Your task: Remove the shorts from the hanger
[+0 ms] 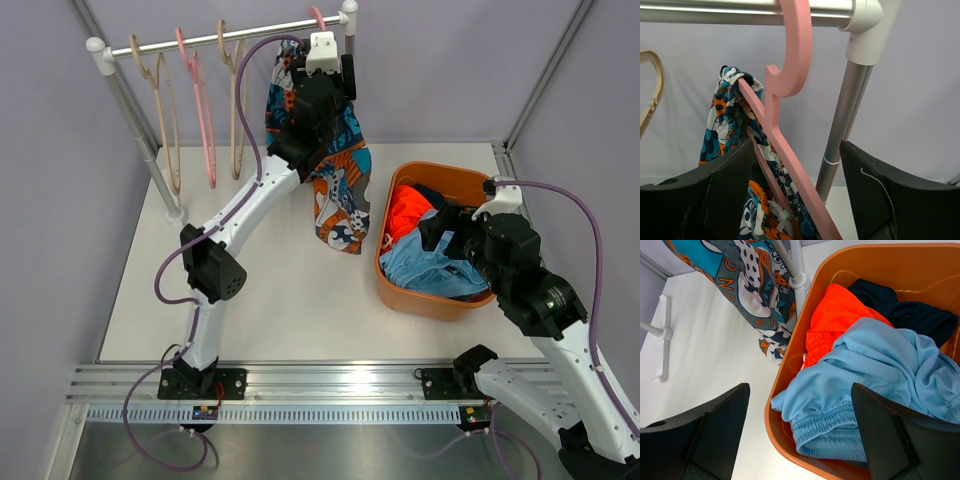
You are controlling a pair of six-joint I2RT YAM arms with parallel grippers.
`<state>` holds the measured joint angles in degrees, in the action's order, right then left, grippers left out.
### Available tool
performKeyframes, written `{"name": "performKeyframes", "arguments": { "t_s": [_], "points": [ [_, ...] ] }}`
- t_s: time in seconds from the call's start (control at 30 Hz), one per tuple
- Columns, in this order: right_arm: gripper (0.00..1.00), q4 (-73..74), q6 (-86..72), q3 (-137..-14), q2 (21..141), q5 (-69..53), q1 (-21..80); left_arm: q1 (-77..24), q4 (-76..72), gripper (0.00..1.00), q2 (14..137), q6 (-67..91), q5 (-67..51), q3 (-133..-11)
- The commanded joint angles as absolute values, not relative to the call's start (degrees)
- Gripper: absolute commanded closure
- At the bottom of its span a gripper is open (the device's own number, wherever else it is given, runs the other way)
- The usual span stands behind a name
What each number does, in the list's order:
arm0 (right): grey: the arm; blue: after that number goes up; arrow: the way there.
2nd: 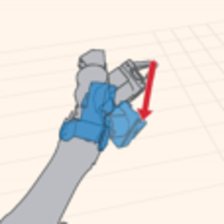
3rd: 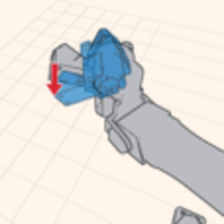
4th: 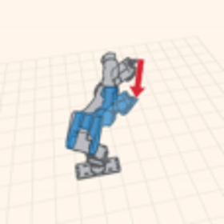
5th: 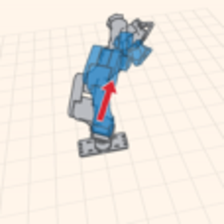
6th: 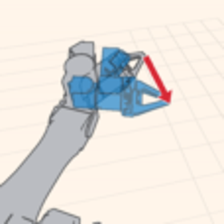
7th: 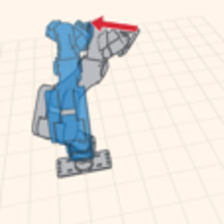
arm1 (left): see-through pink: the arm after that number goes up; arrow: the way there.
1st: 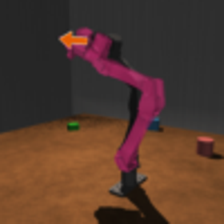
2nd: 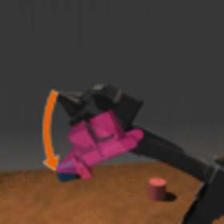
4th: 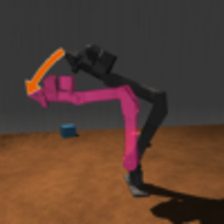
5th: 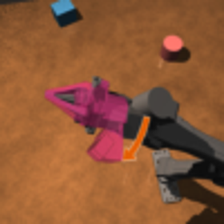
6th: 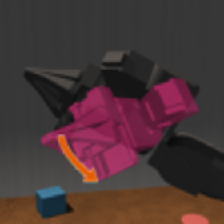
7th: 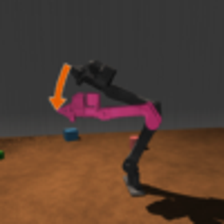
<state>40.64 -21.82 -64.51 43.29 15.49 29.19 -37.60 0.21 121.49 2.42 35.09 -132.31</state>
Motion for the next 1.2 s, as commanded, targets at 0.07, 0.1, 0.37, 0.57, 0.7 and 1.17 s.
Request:
{"name": "performKeyframes", "arguments": {
  "t_s": [0.07, 0.1, 0.37, 0.57, 0.7, 1.17],
  "points": [
    [0.09, 40.7, -21.2, -65.4, 43.4, 15.6, 29.0, -36.9, -4.0, 0.45, 121.4, 1.9, 38.6, -134.8],
    [0.09, 40.7, -21.2, -65.3, 43.4, 15.6, 29.0, -36.7, -3.7, 0.51, 121.3, 1.8, 38.7, -134.8],
    [0.09, 39.8, -21.4, -64.9, 43.4, 15.1, 29.0, -36.2, -0.4, 0.99, 116.6, -0.8, 39.6, -131.8],
    [0.09, 39.2, -21.8, -64.2, 43.7, 14.2, 29.0, -35.1, 1.5, 1.0, 113.6, -2.7, 36.5, -130.7],
    [0.09, 38.8, -21.9, -64.0, 43.4, 14.3, 29.0, -35.0, 1.4, 1.0, 111.9, -4.6, 33.0, -130.6],
    [0.09, 38.0, -21.8, -63.7, 43.4, 14.7, 29.0, -34.5, 5.8, 1.0, 106.3, -8.3, 27.4, -132.4]
  ]
}}
